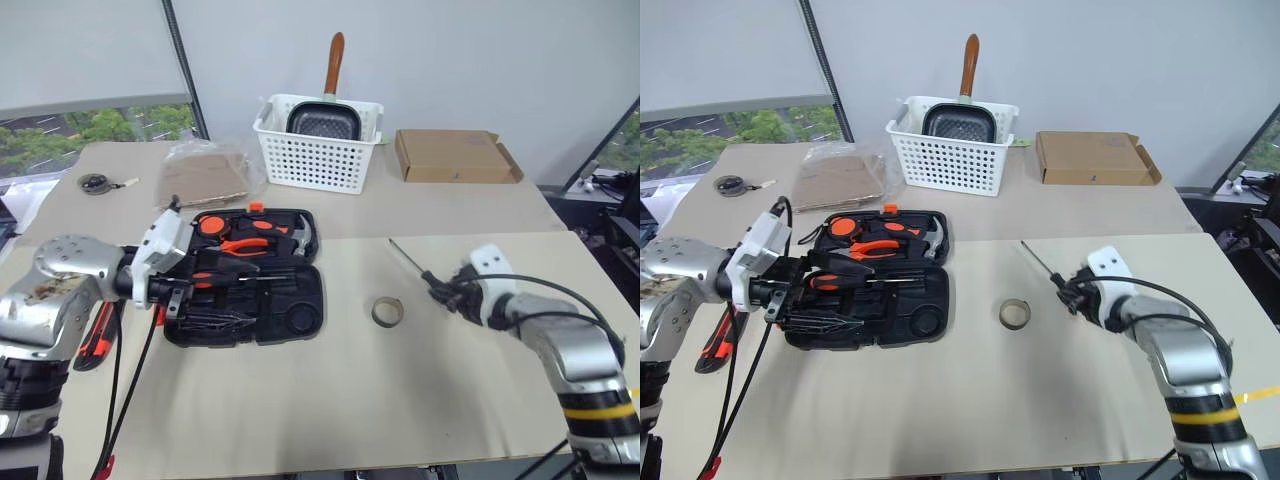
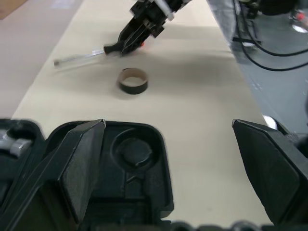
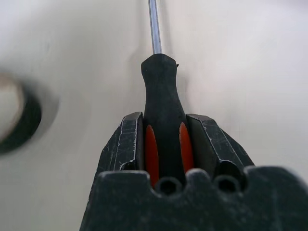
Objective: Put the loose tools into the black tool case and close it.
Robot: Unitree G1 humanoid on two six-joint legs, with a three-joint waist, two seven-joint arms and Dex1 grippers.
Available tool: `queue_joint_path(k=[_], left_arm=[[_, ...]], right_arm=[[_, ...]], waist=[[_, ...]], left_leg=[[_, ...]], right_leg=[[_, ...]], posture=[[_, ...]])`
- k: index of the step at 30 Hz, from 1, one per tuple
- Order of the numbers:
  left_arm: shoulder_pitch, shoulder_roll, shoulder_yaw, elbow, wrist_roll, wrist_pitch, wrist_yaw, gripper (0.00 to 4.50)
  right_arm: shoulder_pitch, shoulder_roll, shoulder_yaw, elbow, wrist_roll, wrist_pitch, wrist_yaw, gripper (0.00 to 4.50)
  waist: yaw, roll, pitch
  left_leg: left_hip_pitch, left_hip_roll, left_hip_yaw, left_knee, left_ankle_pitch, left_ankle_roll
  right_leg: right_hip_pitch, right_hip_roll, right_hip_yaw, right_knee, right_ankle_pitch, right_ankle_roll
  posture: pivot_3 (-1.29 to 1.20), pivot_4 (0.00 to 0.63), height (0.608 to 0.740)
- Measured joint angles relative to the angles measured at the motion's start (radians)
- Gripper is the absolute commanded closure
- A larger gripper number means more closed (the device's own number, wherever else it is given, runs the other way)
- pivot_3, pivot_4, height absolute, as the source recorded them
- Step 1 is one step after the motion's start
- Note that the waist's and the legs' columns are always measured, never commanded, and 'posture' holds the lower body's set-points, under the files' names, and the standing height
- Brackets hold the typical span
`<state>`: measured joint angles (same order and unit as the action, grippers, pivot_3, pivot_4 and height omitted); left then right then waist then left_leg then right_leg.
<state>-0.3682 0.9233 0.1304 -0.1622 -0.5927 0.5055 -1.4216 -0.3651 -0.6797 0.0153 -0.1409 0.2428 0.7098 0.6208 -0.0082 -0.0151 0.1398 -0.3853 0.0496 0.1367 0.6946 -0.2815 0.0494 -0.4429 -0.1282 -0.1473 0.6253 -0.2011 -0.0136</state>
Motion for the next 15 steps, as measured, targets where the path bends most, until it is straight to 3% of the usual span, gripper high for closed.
queue_joint_path(k=[5,15], left_arm=[[0.154,-0.01,0.172,-0.007,-0.027,0.036,0.127,0.0],[0.627,-0.083,0.547,-0.17,-0.078,0.086,0.254,0.0]], right_arm=[[-0.183,0.074,0.141,0.079,-0.034,-0.244,0.162,3.44],[-0.436,0.295,0.375,0.33,-0.116,-0.46,0.376,3.44]], waist=[[-0.014,0.0,0.001],[0.002,0.001,0.002]], left_leg=[[0.001,0.002,0.0,-0.001,0.004,-0.008],[0.0,0.0,0.0,0.0,0.003,-0.006]], right_leg=[[-0.001,0.002,0.0,0.0,0.0,-0.001],[0.0,-0.002,-0.002,0.0,-0.001,-0.002]], posture=[[0.0,0.15,0.7],[0.0,0.15,0.7]])
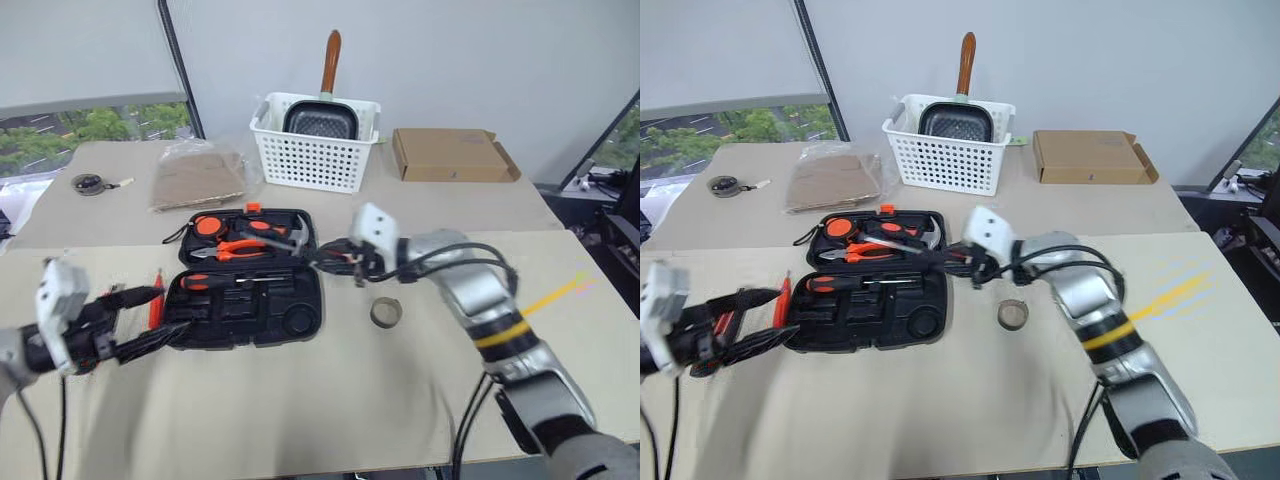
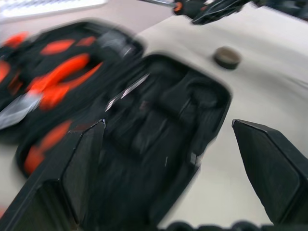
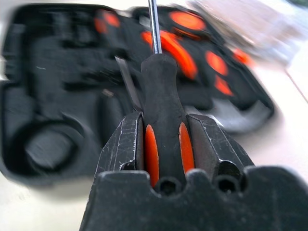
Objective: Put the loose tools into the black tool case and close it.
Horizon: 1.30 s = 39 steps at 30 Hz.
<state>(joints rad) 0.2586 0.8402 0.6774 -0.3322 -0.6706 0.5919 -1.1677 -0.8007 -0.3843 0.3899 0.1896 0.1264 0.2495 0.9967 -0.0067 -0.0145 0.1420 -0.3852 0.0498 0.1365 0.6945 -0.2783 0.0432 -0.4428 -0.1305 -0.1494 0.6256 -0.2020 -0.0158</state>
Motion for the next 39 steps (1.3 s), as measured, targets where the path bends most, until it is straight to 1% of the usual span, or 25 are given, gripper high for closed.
queue_joint_path(k=[3,6,10,17,19,20,24,25,26,27,34,37,39], left_arm=[[0.037,-0.03,0.051,-0.031,-0.019,-0.001,0.03,0.0],[0.058,-0.049,0.076,-0.049,-0.038,-0.004,0.052,0.0],[0.072,-0.057,0.087,-0.049,-0.043,-0.012,0.064,0.0],[0.071,-0.056,0.087,-0.037,-0.042,-0.034,0.063,0.0],[0.068,-0.056,0.087,-0.023,-0.042,-0.047,0.063,0.0],[0.067,-0.056,0.087,-0.019,-0.042,-0.05,0.063,0.0],[0.056,-0.056,0.079,-0.002,-0.04,-0.064,0.062,0.0],[0.054,-0.055,0.074,0.0,-0.04,-0.067,0.06,0.0],[0.054,-0.054,0.071,0.002,-0.039,-0.069,0.059,0.0],[0.052,-0.054,0.066,0.007,-0.039,-0.071,0.057,0.0],[0.047,-0.049,0.045,0.053,-0.033,-0.108,0.046,0.0],[0.037,-0.046,0.042,0.07,-0.026,-0.122,0.043,0.0],[0.034,-0.043,0.038,0.073,-0.021,-0.132,0.04,0.0]], right_arm=[[-0.046,0.065,0.041,0.1,-0.037,-0.034,0.018,3.44],[-0.08,0.096,0.064,0.192,-0.079,-0.071,0.027,3.44],[-0.086,0.113,0.076,0.272,-0.121,-0.123,0.042,3.44],[-0.102,0.164,0.082,0.387,-0.19,-0.267,0.033,3.44],[-0.106,0.173,0.081,0.411,-0.197,-0.291,0.031,2.41],[-0.111,0.174,0.081,0.417,-0.202,-0.301,0.032,2.29],[-0.124,0.181,0.072,0.433,-0.204,-0.316,0.036,0.84],[-0.124,0.182,0.069,0.433,-0.204,-0.317,0.04,0.58],[-0.124,0.183,0.067,0.433,-0.204,-0.317,0.041,0.19],[-0.124,0.183,0.064,0.433,-0.202,-0.316,0.045,0.03],[-0.124,0.202,0.003,0.389,-0.157,-0.215,0.054,0.03],[-0.122,0.225,-0.011,0.351,-0.14,-0.181,0.058,0.77],[-0.118,0.251,-0.022,0.344,-0.129,-0.179,0.045,1.52]], waist=[[0.008,0.0,0.0],[0.008,0.0,0.0],[0.004,0.0,0.0],[-0.009,0.0,0.0],[-0.009,0.0,0.0],[-0.009,0.0,0.0],[-0.009,0.0,0.0],[-0.009,0.0,0.0],[-0.01,0.0,0.0],[-0.01,0.0,0.0],[-0.01,0.0,0.0],[-0.01,0.0,0.0],[-0.01,0.0,0.0]], left_leg=[[0.0,0.0,-0.001,0.001,-0.001,-0.004],[0.001,0.0,-0.001,0.001,-0.003,-0.009],[0.001,0.0,-0.001,0.0,-0.001,-0.008],[0.001,0.001,0.0,0.0,0.0,-0.008],[0.001,0.001,0.0,0.0,0.0,-0.009],[0.001,0.001,0.0,0.0,0.0,-0.009],[0.001,0.001,0.0,0.0,-0.001,-0.009],[0.001,0.001,0.0,0.0,-0.001,-0.009],[0.001,0.001,0.0,0.0,-0.001,-0.009],[0.001,0.001,0.0,0.0,-0.001,-0.009],[0.001,0.001,0.0,0.0,-0.001,-0.01],[0.0,0.001,0.0,-0.001,0.0,-0.01],[0.0,0.001,0.0,-0.001,-0.001,-0.01]], right_leg=[[0.0,0.0,0.0,0.001,0.0,-0.001],[0.0,0.0,0.0,0.003,0.0,-0.001],[-0.001,0.001,0.0,0.004,0.0,-0.002],[-0.001,0.001,0.0,0.004,0.0,-0.002],[-0.001,0.001,0.0,0.004,0.0,-0.002],[-0.001,0.001,0.0,0.004,0.0,-0.002],[-0.001,0.001,0.0,0.004,0.0,-0.002],[-0.001,0.001,0.0,0.004,0.0,-0.003],[-0.001,0.001,0.0,0.004,0.0,-0.003],[-0.001,0.001,0.0,0.004,0.0,-0.003],[-0.002,0.001,0.0,0.005,0.0,-0.003],[-0.003,0.001,0.0,0.005,0.0,-0.003],[-0.003,0.001,0.001,0.005,0.0,-0.003]], posture=[[0.0,0.15,0.7],[0.0,0.15,0.7],[0.0,0.15,0.7],[0.0,0.15,0.7],[0.0,0.15,0.7],[0.0,0.15,0.7],[0.0,0.15,0.7],[0.0,0.15,0.7],[0.0,0.15,0.7],[0.0,0.15,0.7],[0.0,0.15,0.7],[0.0,0.15,0.7],[0.0,0.15,0.7]])
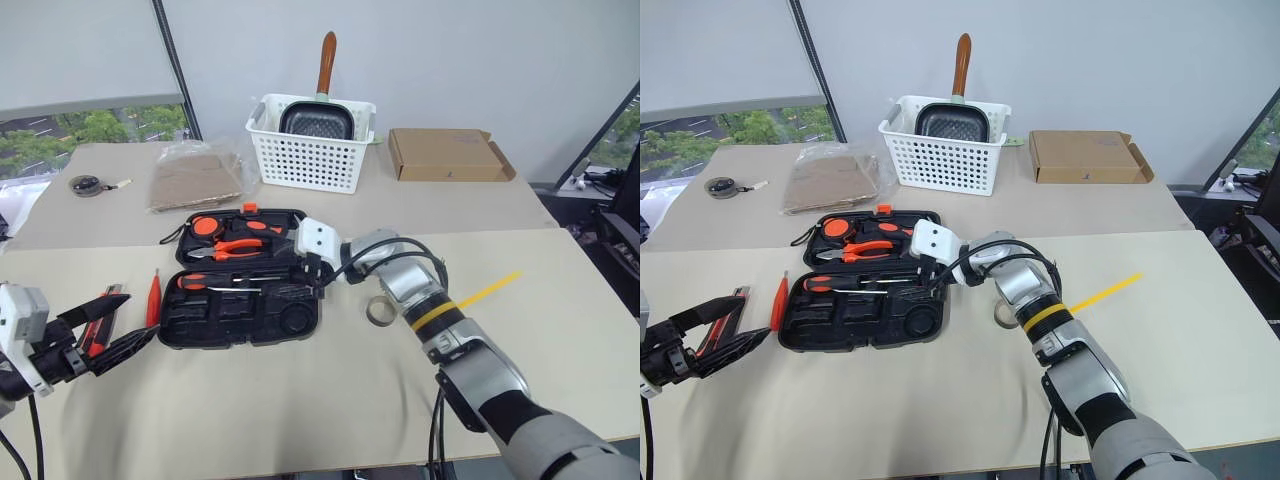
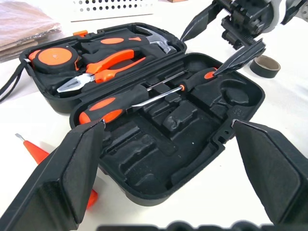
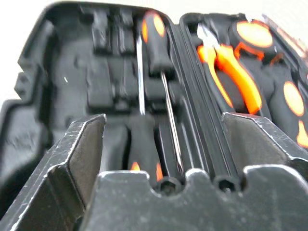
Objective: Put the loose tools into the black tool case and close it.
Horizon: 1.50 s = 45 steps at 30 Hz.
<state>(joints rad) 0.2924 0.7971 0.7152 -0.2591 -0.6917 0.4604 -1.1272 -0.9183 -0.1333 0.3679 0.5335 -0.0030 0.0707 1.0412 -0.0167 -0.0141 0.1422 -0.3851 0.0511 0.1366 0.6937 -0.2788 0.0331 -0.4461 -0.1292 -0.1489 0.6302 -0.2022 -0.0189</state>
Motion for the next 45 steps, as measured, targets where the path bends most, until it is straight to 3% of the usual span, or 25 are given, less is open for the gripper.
queue_joint_path(k=[9,20,27,30,37,45], left_arm=[[-0.008,0.008,-0.018,0.032,0.01,-0.006,-0.01,0.0],[0.006,0.0,-0.02,0.037,0.023,-0.029,0.005,0.0],[0.011,-0.064,0.009,0.04,0.024,-0.042,0.125,0.0],[-0.002,-0.09,0.018,0.044,0.036,-0.043,0.197,0.0],[-0.114,-0.166,-0.029,0.059,0.135,0.057,0.549,0.0],[-0.26,-0.148,-0.15,-0.001,0.175,0.339,0.79,0.0]], right_arm=[[0.034,0.092,-0.028,0.065,0.028,-0.024,-0.066,4.46],[0.035,0.09,0.032,0.123,-0.085,-0.023,-0.127,4.46],[0.083,0.081,-0.079,-0.031,0.119,-0.031,0.021,4.46],[0.093,0.054,-0.11,-0.113,0.197,-0.007,0.096,3.78],[0.135,-0.089,-0.142,-0.265,0.261,0.082,0.161,1.38],[0.162,-0.164,-0.179,-0.379,0.309,0.148,0.168,1.38]], waist=[[0.0,0.002,0.001],[-0.001,0.001,0.001],[-0.001,0.0,0.0],[0.0,0.0,0.0],[0.006,-0.002,-0.001],[0.005,-0.005,-0.002]], left_leg=[[0.0,0.0,0.0,0.0,-0.001,-0.001],[0.001,0.0,0.001,0.0,0.0,-0.003],[-0.002,0.0,0.0,-0.001,0.001,0.0],[-0.002,0.0,0.0,0.0,0.001,0.001],[0.0,0.0,-0.002,0.0,-0.004,0.004],[0.0,0.0,-0.002,-0.001,0.0,-0.003]], right_leg=[[0.0,0.0,0.0,0.0,0.0,0.0],[-0.001,0.0,0.001,0.002,0.0,0.0],[-0.003,0.0,0.001,0.001,0.0,-0.001],[-0.002,0.0,0.001,0.0,0.001,-0.001],[0.001,-0.001,-0.001,0.0,0.001,-0.001],[0.0,0.0,-0.001,0.0,0.002,-0.002]], posture=[[0.0,0.15,0.7],[0.0,0.15,0.7],[0.0,0.15,0.7],[0.0,0.15,0.7],[0.0,0.15,0.7],[0.0,0.15,0.7]])
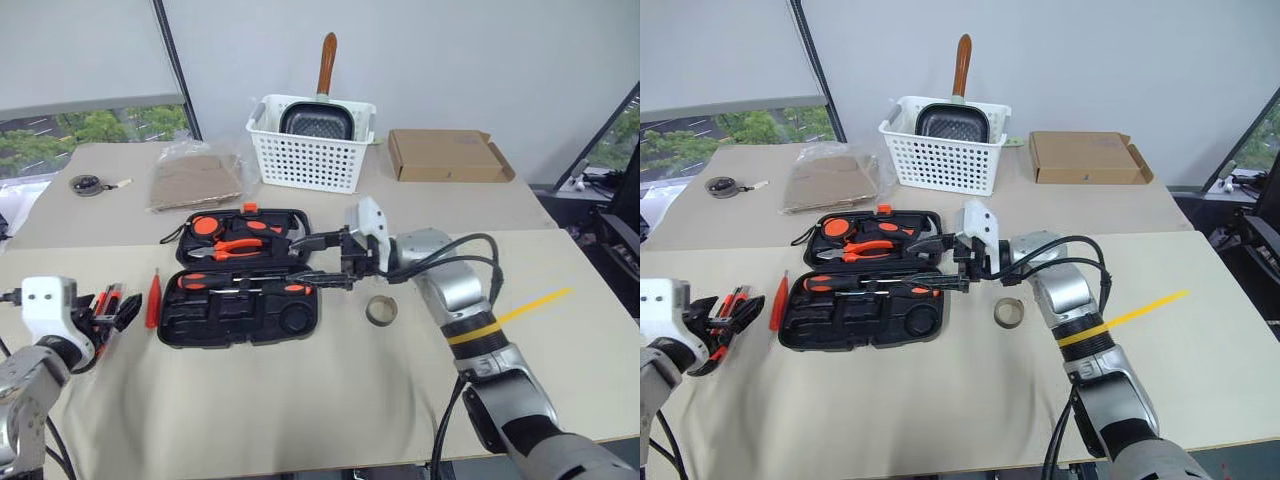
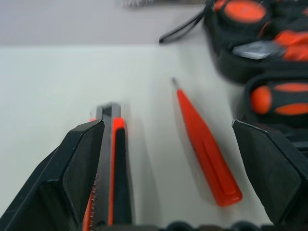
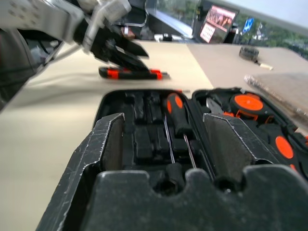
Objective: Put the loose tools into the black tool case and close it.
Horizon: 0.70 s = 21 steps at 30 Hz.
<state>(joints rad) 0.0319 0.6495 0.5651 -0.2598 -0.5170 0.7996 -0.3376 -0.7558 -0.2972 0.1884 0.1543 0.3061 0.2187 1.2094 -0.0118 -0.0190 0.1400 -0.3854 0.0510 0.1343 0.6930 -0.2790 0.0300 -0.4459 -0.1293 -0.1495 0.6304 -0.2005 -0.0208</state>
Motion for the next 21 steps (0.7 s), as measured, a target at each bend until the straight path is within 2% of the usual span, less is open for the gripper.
queue_joint_path(k=[3,6,13,21], left_arm=[[-0.103,0.003,-0.041,-0.009,-0.002,0.1,0.048,0.0],[-0.145,0.003,-0.073,0.01,0.008,0.131,0.068,0.0],[-0.249,-0.008,-0.154,0.154,0.034,0.164,0.08,0.0],[-0.3,-0.009,-0.169,0.229,0.045,0.175,0.079,0.0]], right_arm=[[0.0,-0.022,-0.009,-0.028,0.015,0.009,-0.009,1.38],[0.001,-0.037,-0.011,-0.035,0.024,0.012,-0.014,1.38],[0.002,-0.062,-0.016,-0.048,0.03,0.025,-0.029,1.38],[0.002,-0.078,-0.025,-0.063,0.032,0.029,-0.035,1.38]], waist=[[0.002,0.0,0.0],[0.0,0.0,0.0],[0.001,0.0,0.0],[0.0,0.0,0.0]], left_leg=[[0.001,0.0,0.0,0.0,0.0,0.0],[0.001,-0.001,0.001,0.0,0.0,0.0],[0.001,-0.001,0.001,0.0,0.001,0.002],[0.003,0.0,0.001,0.0,0.001,-0.001]], right_leg=[[0.001,0.0,0.0,0.0,0.0,0.0],[0.001,0.0,0.001,0.0,0.0,0.0],[0.001,0.0,0.0,0.0,0.001,-0.002],[0.002,0.0,0.001,0.001,0.0,0.0]], posture=[[0.0,0.15,0.7],[0.0,0.15,0.7],[0.0,0.15,0.7],[0.0,0.15,0.7]])
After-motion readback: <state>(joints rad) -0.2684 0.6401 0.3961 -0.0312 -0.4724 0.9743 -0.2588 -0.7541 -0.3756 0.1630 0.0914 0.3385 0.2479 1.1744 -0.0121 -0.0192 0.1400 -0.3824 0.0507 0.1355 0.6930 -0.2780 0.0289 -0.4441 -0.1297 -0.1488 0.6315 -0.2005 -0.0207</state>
